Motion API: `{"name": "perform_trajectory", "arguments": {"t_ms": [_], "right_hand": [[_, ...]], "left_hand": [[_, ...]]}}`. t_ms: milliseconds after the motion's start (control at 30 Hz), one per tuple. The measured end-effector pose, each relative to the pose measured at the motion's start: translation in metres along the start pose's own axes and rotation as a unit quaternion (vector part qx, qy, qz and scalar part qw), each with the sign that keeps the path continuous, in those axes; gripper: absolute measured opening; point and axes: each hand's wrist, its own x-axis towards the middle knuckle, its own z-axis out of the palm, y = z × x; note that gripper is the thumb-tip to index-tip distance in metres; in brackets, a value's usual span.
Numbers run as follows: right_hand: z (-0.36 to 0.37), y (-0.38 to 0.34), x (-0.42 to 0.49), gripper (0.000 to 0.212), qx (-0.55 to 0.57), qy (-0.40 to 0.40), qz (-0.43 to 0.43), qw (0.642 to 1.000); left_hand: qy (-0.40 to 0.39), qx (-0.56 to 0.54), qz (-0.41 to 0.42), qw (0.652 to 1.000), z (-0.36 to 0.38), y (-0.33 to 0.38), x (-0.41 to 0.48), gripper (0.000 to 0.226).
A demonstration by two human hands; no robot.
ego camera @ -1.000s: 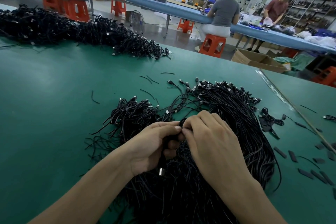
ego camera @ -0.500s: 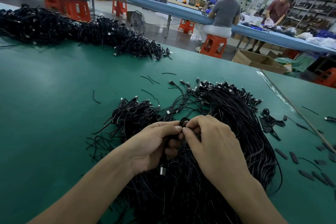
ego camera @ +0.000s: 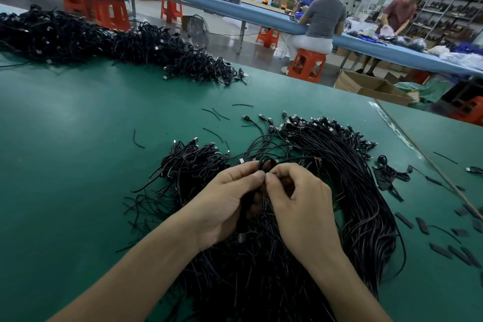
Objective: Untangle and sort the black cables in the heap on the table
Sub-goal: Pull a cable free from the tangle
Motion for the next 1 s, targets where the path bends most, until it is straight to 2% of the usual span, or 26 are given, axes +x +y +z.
{"name": "perform_trajectory", "arguments": {"t_ms": [100, 167, 233, 300, 400, 467, 567, 700, 833, 1000], "right_hand": [[0.004, -0.001, -0.001, 0.016, 0.137, 0.019, 0.041, 0.990], [0.004, -0.001, -0.001, 0.016, 0.173, 0.021, 0.044, 0.984], [0.003, 0.002, -0.001, 0.012, 0.157, 0.021, 0.016, 0.987], [0.000, 0.005, 0.001, 0.009, 0.124, 0.019, -0.009, 0.992], [-0.002, 0.007, 0.003, 0.013, 0.109, 0.010, -0.031, 0.993], [-0.001, 0.008, 0.004, 0.015, 0.120, 0.003, -0.034, 0.992], [0.003, 0.005, 0.003, 0.016, 0.191, -0.002, -0.012, 0.981], [0.011, 0.007, -0.003, 0.016, 0.220, -0.024, -0.001, 0.975], [0.013, 0.011, -0.005, 0.018, 0.253, -0.045, 0.035, 0.966], [0.012, 0.011, -0.003, 0.017, 0.297, -0.105, 0.030, 0.949]], "left_hand": [[-0.001, 0.031, 0.049, 0.998, -0.004, -0.004, 0.000, 0.029], [0.012, 0.099, 0.070, 0.993, -0.009, -0.003, -0.001, 0.035], [0.029, 0.188, 0.092, 0.977, -0.013, 0.001, -0.001, 0.036], [0.057, 0.271, 0.119, 0.954, -0.017, 0.005, 0.001, 0.028], [0.065, 0.341, 0.147, 0.926, -0.021, 0.007, 0.003, 0.023], [0.045, 0.331, 0.146, 0.931, -0.018, 0.005, 0.001, 0.026], [0.027, 0.254, 0.170, 0.952, -0.012, 0.001, -0.002, 0.019], [0.024, 0.169, 0.192, 0.966, -0.010, -0.001, -0.004, 0.040], [0.015, 0.081, 0.181, 0.980, -0.007, 0.004, -0.005, 0.032], [0.019, 0.122, 0.216, 0.969, -0.007, 0.003, -0.006, 0.043]]}}
